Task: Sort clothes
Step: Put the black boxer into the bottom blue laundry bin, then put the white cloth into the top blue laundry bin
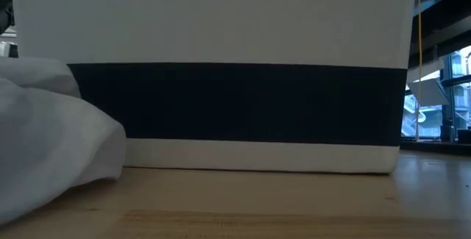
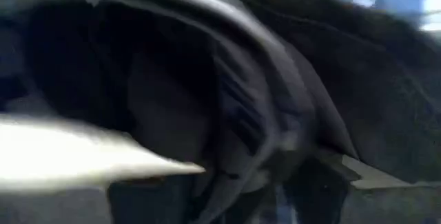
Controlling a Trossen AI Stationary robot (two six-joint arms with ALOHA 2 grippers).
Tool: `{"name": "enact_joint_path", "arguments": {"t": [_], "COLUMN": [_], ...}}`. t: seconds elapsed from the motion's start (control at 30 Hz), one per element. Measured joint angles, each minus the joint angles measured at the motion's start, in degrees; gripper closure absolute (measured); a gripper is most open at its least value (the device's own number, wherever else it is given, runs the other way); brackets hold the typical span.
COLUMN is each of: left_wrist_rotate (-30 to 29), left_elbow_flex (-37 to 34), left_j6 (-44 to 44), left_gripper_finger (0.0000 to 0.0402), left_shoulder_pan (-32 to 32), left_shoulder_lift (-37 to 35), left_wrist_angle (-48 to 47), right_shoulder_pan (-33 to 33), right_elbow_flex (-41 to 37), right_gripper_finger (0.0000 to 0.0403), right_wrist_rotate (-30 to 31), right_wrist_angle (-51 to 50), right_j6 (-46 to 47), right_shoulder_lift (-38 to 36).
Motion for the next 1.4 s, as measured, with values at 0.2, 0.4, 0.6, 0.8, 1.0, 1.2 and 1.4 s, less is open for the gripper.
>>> {"name": "enact_joint_path", "arguments": {"t": [0.2, 0.4, 0.6, 0.8, 1.0, 1.2, 1.4], "left_wrist_rotate": [0.5, 1.4, 6.9, 7.9, 15.2, 17.9, 19.0], "left_elbow_flex": [0.0, 0.0, -0.5, -0.2, -0.1, -0.1, -0.1], "left_j6": [-0.3, -1.2, -2.4, -4.0, -6.9, -8.3, -11.6], "left_gripper_finger": [0.0139, 0.0139, 0.0139, 0.0139, 0.0139, 0.0139, 0.0139], "left_shoulder_pan": [0.0, 0.0, -1.5, -3.1, -4.0, -6.6, -7.6], "left_shoulder_lift": [0.0, 0.0, 0.3, -0.5, -0.5, 4.9, 14.8], "left_wrist_angle": [0.0, -0.7, -2.5, -3.1, -2.4, 4.6, 8.6], "right_shoulder_pan": [3.2, 7.8, 13.2, 18.4, 21.9, 26.1, 30.2], "right_elbow_flex": [12.2, 15.4, 15.4, 15.4, 14.6, 8.8, 0.9], "right_gripper_finger": [0.0187, 0.0189, 0.0189, 0.0189, 0.0189, 0.0189, 0.0189], "right_wrist_rotate": [4.5, 6.9, 11.2, 19.2, 21.2, 22.5, 22.7], "right_wrist_angle": [-7.3, -7.6, -8.8, -8.6, -6.5, -0.3, 14.3], "right_j6": [-0.2, -0.2, -0.2, -0.2, 0.9, 1.2, 3.2], "right_shoulder_lift": [0.0, -0.9, -1.1, -0.9, -0.6, 0.1, 0.1]}}
